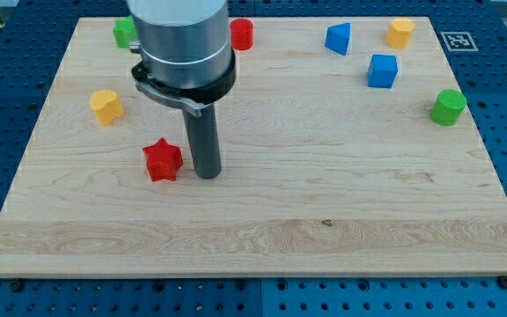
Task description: Push red star towards bottom left
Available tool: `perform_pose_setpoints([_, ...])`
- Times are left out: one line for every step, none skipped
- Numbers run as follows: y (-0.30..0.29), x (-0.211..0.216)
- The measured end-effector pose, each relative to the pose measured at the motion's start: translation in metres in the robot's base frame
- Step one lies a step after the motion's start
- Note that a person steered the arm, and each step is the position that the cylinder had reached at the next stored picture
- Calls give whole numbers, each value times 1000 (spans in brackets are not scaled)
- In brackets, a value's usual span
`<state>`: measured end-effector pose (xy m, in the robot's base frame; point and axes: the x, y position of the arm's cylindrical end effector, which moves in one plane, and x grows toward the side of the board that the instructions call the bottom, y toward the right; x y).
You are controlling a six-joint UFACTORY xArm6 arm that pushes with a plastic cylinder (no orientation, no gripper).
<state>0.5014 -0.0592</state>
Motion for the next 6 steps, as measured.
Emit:
perform_pose_setpoints([0, -9])
perform_pose_setpoints([-5, -23])
perform_pose_setpoints([-31, -25])
perform_pose_setpoints([-75, -19])
perform_pose_setpoints([-103, -4])
perform_pose_setpoints([-105, 16])
